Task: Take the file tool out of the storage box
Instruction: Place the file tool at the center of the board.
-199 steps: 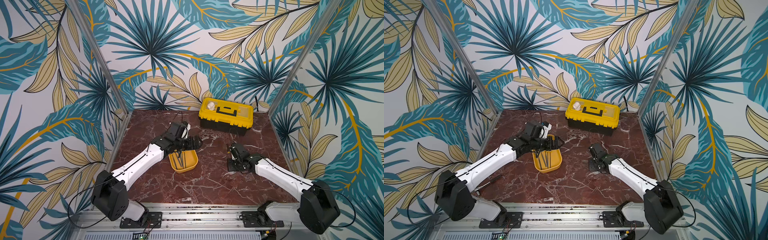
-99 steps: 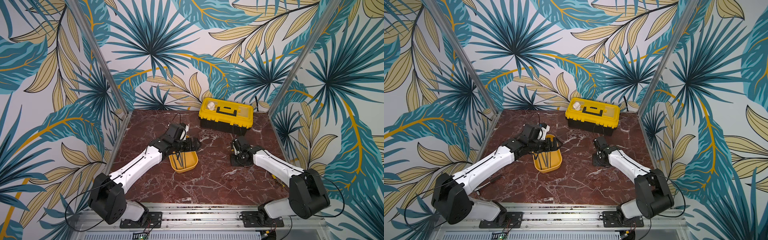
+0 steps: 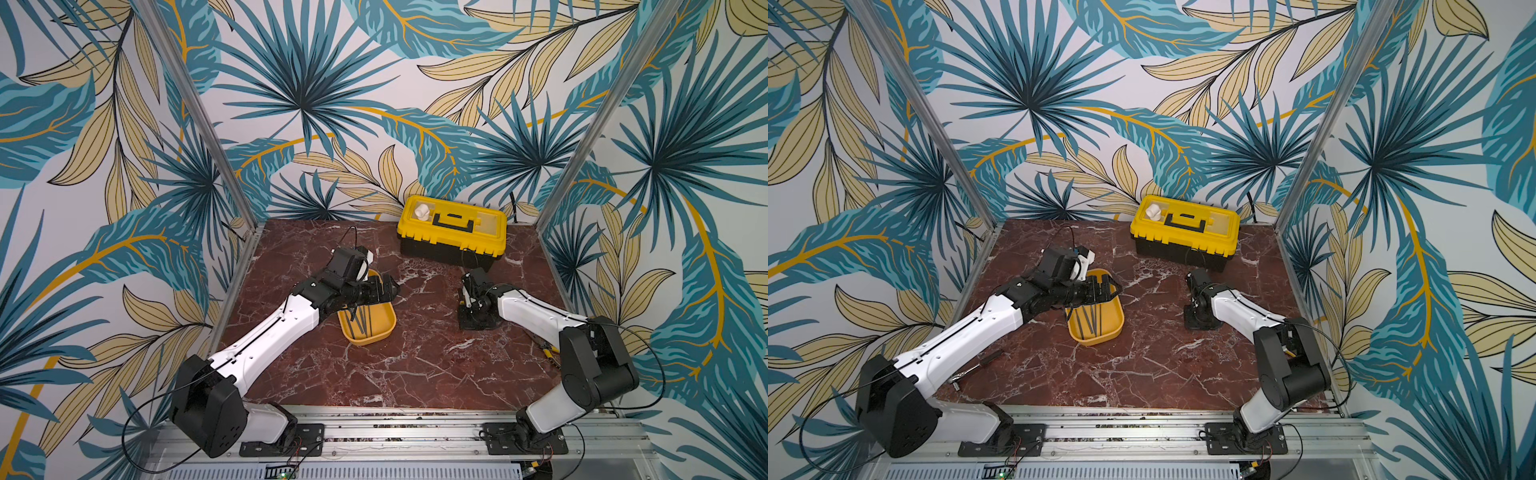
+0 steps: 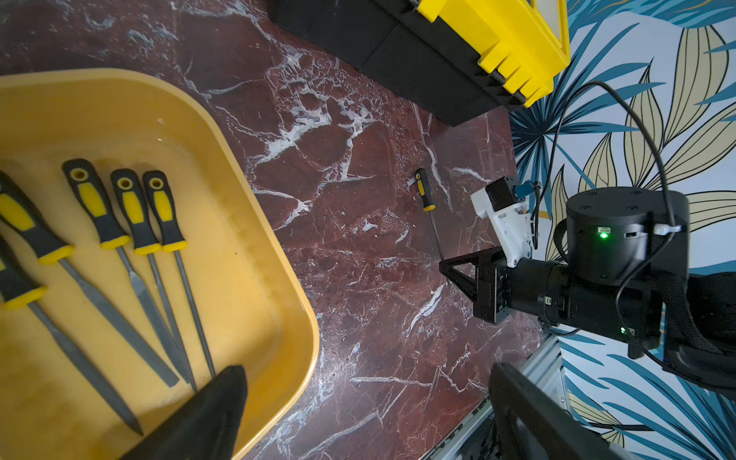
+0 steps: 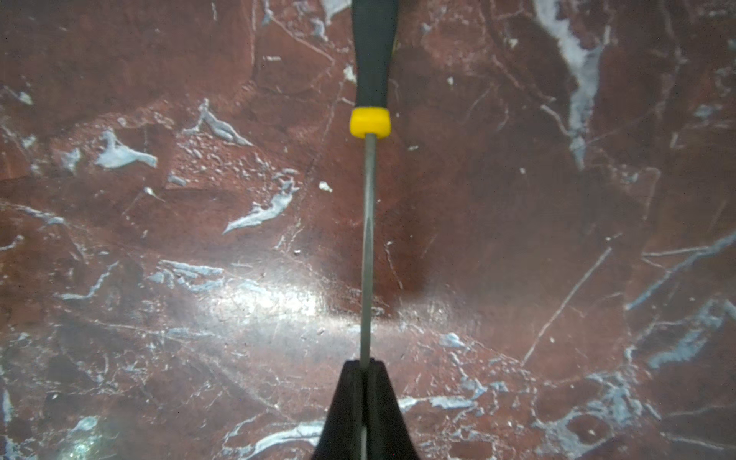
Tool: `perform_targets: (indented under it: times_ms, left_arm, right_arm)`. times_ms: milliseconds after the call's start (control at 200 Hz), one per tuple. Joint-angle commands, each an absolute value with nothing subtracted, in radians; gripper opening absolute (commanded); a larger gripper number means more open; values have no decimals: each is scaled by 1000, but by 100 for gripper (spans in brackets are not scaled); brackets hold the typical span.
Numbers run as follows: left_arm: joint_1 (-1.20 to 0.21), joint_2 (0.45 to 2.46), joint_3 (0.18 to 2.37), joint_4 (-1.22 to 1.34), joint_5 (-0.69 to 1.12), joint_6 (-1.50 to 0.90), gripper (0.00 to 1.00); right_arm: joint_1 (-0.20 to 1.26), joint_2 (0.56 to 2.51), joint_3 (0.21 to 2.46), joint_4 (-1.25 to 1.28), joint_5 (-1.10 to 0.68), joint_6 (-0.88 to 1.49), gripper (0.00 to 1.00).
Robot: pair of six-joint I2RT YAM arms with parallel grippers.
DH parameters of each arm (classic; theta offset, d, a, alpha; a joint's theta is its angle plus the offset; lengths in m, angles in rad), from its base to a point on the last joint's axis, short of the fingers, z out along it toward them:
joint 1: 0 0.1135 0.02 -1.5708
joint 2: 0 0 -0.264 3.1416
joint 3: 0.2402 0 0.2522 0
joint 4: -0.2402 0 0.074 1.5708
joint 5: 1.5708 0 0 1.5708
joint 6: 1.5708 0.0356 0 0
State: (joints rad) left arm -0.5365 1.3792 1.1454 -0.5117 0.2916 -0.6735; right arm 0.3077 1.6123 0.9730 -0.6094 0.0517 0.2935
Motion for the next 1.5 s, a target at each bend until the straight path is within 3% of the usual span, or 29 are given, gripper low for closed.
perform_targets:
  times_ms: [0, 686, 1012, 1207, 1497]
  left_arm:
    - [-532, 1354, 1137, -516, 283, -679, 100]
    - [-511, 1442, 1195, -675, 180, -654, 100]
    - [-471, 1567, 1279, -716, 114, -605, 100]
    - [-465, 1656, 1347, -724, 71, -594, 96]
    - [-466, 1806, 1451, -757, -24, -611, 81]
  right_arm:
    - [303, 1640, 989, -630, 40, 280, 0]
    - [299, 1767, 1045, -678, 1, 305, 13]
    - [299, 1689, 1077, -710, 7, 278, 36]
    - [301, 1562, 1106, -727, -103, 302, 47]
    - [346, 1271, 932, -476, -381, 451, 84]
